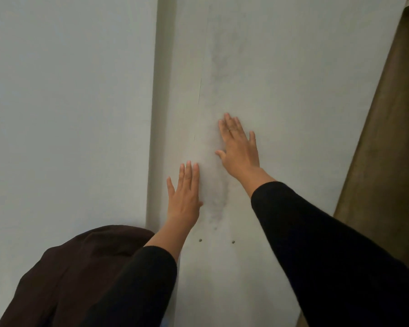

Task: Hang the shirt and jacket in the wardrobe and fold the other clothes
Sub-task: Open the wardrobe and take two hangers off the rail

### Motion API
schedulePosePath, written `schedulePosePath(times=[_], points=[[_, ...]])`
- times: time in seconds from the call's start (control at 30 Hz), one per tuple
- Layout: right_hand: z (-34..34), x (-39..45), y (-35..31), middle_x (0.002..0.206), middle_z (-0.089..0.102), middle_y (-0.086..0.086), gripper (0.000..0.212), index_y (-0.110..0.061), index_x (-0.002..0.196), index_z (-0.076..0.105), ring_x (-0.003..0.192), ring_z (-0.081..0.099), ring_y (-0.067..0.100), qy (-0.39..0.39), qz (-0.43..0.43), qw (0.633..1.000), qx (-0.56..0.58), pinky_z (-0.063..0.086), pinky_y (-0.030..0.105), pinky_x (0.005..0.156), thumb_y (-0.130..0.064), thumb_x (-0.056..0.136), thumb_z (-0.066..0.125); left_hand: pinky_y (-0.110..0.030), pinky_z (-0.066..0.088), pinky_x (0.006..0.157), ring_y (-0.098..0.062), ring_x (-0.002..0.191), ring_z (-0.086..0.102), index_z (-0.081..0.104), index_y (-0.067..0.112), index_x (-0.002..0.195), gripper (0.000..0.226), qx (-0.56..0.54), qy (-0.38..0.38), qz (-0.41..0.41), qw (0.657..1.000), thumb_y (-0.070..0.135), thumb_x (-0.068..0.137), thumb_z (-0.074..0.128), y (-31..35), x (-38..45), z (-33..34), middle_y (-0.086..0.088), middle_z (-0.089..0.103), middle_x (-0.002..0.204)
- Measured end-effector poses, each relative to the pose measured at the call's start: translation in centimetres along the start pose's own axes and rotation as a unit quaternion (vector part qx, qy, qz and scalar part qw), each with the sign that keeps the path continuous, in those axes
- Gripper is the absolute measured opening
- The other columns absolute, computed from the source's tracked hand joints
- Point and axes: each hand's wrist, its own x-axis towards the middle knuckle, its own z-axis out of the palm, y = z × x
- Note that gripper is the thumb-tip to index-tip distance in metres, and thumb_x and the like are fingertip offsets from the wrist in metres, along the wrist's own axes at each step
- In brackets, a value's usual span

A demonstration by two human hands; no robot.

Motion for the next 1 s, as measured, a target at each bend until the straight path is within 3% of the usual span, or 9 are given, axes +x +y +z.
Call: schedulePosePath(times=[0.3,0.53,0.7,0.87,1.0], points=[[3.3,2.4,3.0,0.159,-0.015,-0.003,0.072,-0.018,0.152,-0.003,0.147,-0.012,0.015,-0.027,-0.004,0.998,-0.055,0.002,0.050,0.117,-0.039,0.099,0.041,-0.053,-0.005,0.114,-0.024,0.142,-0.025,-0.033,0.016,0.140,0.101,0.006,-0.014,-0.019,1.000,0.043,0.092,0.052,0.1,4.6,2.7,-0.006,-0.029,0.154],[5.2,4.1,3.6,0.159,-0.015,-0.004,0.070,-0.021,0.152,-0.002,0.147,-0.012,0.015,-0.027,0.013,0.995,-0.095,0.003,0.052,0.116,-0.036,0.099,0.041,-0.058,-0.007,0.111,-0.020,0.130,-0.040,-0.033,0.015,0.142,0.100,0.002,-0.030,0.027,0.999,0.051,0.092,0.046,0.5,7.0,5.2,-0.001,-0.047,0.139],[5.7,4.7,3.7,0.159,-0.015,-0.005,0.068,-0.025,0.152,-0.004,0.147,-0.012,0.015,-0.017,0.015,0.992,-0.123,0.001,0.053,0.116,-0.029,0.100,0.039,-0.058,-0.010,0.110,-0.020,0.125,-0.046,-0.036,0.013,0.139,0.103,-0.001,0.000,0.050,0.999,0.055,0.091,0.045,0.5,8.6,6.0,-0.003,-0.050,0.137],[4.4,4.4,4.5,0.160,-0.011,-0.004,0.071,-0.023,0.152,-0.001,0.148,-0.009,0.015,-0.006,0.042,0.989,-0.139,0.002,0.053,0.116,-0.030,0.098,0.043,-0.059,-0.005,0.108,-0.019,0.141,-0.018,-0.018,0.010,0.146,0.095,-0.032,0.109,0.080,0.990,0.057,0.089,0.043,1.8,9.9,6.0,-0.006,-0.020,0.153],[1.3,3.2,7.1,0.160,-0.008,-0.004,0.071,-0.019,0.153,-0.001,0.148,-0.008,0.015,0.019,0.100,0.980,-0.174,0.002,0.051,0.116,-0.030,0.098,0.043,-0.056,-0.010,0.111,-0.017,0.137,-0.026,-0.021,0.011,0.143,0.083,-0.052,0.122,0.150,0.980,0.051,0.095,0.035,5.4,11.5,3.9,-0.004,-0.027,0.149]])
